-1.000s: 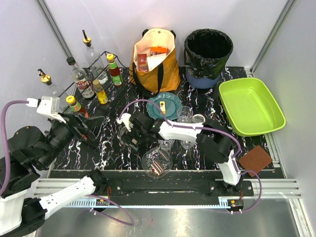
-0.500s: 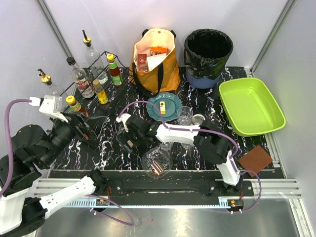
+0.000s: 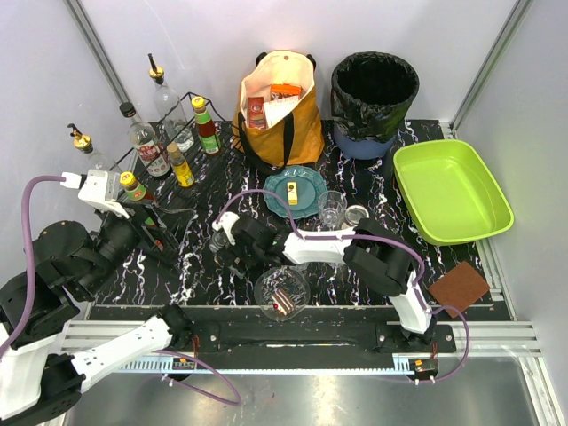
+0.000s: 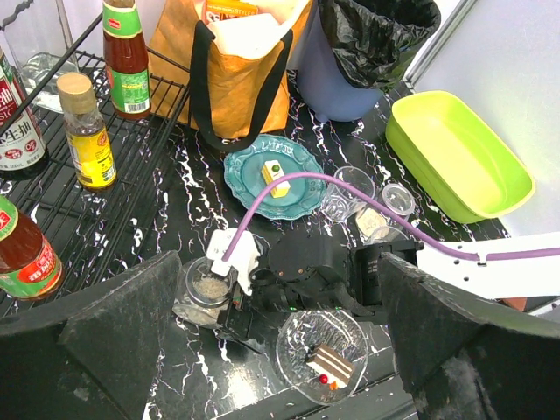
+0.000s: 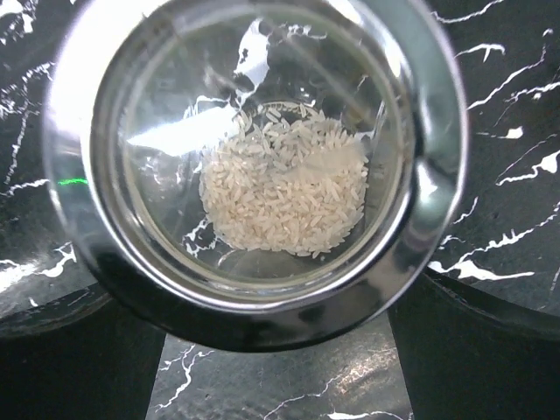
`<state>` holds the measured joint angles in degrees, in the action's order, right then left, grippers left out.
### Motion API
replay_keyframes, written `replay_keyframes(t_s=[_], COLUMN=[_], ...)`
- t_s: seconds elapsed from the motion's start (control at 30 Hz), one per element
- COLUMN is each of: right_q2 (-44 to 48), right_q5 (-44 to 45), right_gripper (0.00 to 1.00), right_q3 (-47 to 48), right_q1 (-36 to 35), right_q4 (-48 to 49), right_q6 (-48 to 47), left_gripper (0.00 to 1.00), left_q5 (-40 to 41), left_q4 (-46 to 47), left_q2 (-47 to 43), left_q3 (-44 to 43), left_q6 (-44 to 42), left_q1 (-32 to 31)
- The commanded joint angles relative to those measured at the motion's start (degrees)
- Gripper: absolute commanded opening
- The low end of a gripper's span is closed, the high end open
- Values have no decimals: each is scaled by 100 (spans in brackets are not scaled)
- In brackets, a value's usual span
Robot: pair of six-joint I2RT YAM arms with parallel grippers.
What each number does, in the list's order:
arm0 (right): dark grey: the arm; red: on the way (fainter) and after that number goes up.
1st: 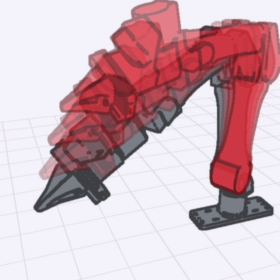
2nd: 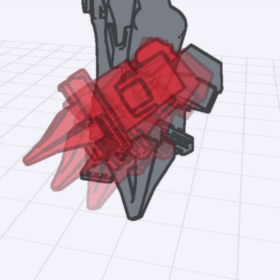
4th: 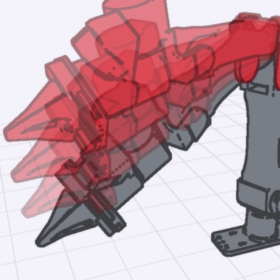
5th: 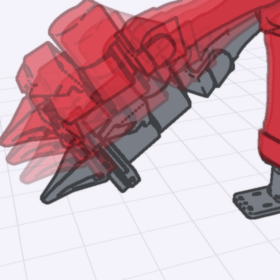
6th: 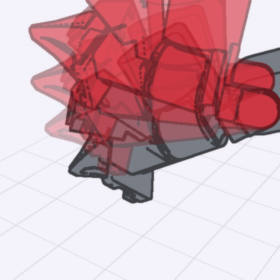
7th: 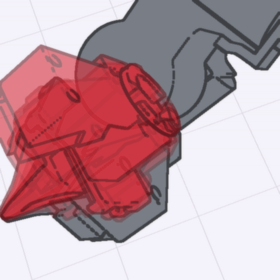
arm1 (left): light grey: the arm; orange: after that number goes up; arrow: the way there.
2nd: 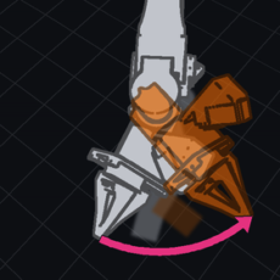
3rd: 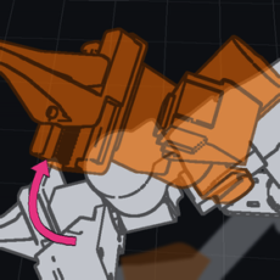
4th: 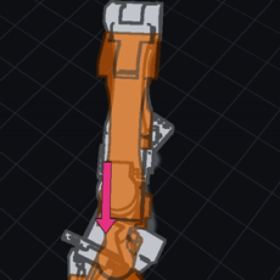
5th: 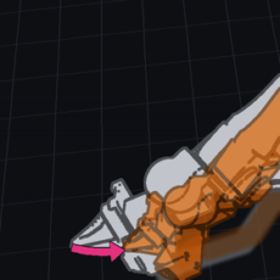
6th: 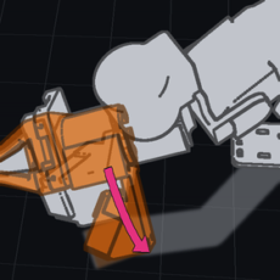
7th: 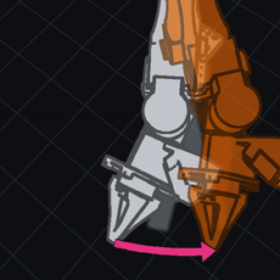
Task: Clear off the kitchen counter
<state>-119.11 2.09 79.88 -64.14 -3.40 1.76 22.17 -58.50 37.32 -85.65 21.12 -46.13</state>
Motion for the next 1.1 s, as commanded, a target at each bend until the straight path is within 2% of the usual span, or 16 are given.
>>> replay_keyframes(t_s=[0.0, 0.23, 0.5, 1.07], right_q2=[353, 564, 555, 72], right_q5=[-15, 64, 46, -59], right_gripper=[100, 100, 100, 97], right_q3=[-279, -341, -201, 63], right_q1=[-11, -11, -11, -2], right_q4=[937, 1289, 1157, 1236], right_q6=[-141, -378, -334, -18], left_gripper=[99, 99, 99, 99], left_q5=[94, 120, 147, 129], left_q4=[243, 216, 216, 216], left_q2=[47, 56, 74, 109], left_q3=[30, 31, 57, 39], left_q6=[-100, -82, -82, -91], left_q1=[-1, -1, -1, 7])
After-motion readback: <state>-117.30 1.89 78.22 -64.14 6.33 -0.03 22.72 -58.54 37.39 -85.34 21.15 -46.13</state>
